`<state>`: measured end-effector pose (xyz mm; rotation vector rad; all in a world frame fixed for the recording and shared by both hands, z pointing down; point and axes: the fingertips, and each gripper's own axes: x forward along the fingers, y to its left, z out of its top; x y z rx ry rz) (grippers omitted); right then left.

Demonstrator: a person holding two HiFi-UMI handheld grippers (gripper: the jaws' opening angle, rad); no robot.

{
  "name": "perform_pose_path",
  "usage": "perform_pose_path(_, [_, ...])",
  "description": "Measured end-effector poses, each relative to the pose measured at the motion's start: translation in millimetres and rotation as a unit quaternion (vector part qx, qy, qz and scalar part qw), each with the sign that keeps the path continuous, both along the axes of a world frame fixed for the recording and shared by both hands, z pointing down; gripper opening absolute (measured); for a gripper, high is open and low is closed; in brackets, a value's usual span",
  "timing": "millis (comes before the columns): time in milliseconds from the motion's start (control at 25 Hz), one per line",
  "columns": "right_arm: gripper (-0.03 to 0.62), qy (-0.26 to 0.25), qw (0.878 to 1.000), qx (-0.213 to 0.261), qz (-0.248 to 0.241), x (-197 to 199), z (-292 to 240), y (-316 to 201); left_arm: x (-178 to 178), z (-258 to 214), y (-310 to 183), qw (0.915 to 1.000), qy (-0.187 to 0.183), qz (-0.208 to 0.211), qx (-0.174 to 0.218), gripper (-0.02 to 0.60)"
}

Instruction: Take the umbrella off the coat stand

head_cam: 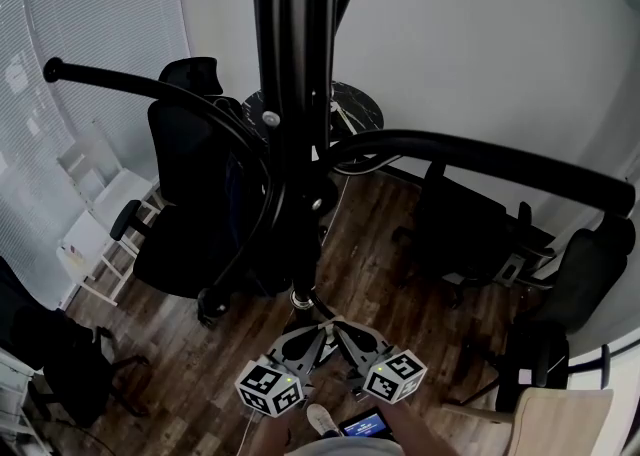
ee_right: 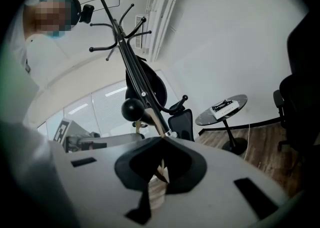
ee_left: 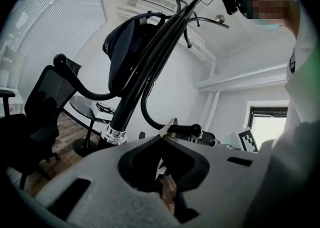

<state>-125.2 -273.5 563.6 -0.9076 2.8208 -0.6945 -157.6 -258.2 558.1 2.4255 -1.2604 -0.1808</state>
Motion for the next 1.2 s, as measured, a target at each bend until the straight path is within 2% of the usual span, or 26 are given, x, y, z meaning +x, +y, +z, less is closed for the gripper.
perform_pose_path(1200, [0.012,-0.04,0.999,0.013,0.024,40.7,-25.1,16.1,36.4,-25.7,14.9,0.9992,-0.002,0.028,0.028,0.02])
